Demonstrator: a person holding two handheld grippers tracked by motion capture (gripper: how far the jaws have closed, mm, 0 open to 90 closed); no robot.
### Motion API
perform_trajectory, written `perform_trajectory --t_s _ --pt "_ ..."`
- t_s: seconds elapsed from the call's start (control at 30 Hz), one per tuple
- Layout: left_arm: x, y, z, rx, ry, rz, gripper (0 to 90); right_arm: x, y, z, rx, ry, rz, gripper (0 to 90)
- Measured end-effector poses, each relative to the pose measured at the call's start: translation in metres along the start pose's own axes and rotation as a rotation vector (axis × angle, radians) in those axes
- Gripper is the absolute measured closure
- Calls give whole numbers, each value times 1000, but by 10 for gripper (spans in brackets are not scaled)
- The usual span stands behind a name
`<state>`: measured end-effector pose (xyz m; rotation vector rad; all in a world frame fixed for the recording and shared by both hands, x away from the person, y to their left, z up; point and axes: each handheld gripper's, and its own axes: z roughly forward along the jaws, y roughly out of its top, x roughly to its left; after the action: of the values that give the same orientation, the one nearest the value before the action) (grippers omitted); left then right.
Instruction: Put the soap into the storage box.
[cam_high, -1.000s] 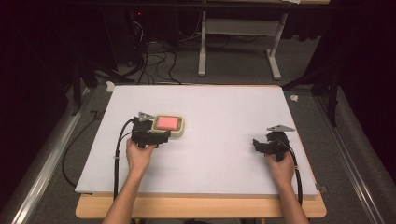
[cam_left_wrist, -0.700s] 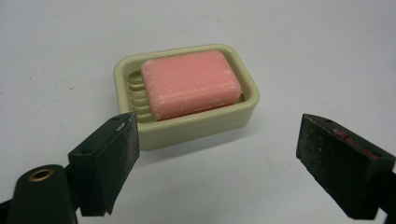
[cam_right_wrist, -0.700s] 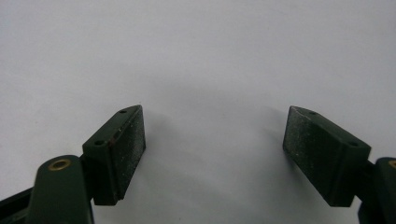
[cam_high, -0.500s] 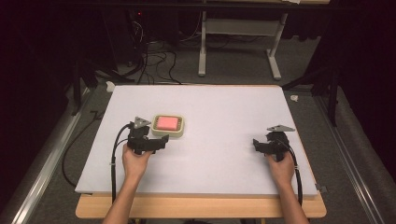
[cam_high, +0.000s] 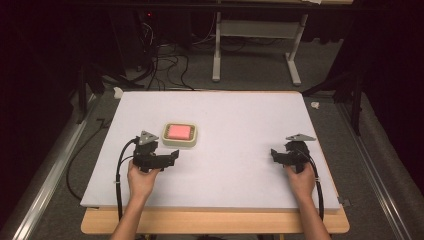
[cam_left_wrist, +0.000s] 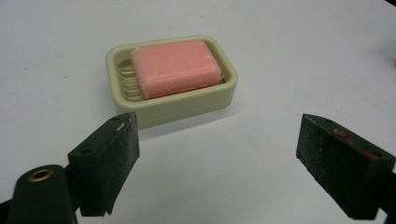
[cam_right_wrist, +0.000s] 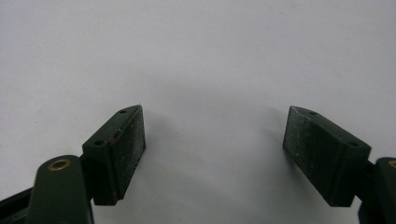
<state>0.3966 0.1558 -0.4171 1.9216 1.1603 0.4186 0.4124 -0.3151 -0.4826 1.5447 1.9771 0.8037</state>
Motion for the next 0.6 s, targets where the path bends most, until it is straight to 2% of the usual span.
perform_trajectory --t_s 0.5,0.6 --pt "-11 -11 -6 8 -35 26 141 0 0 0 0 0 0 215" --pt "-13 -14 -6 5 -43 20 141 0 0 0 0 0 0 215"
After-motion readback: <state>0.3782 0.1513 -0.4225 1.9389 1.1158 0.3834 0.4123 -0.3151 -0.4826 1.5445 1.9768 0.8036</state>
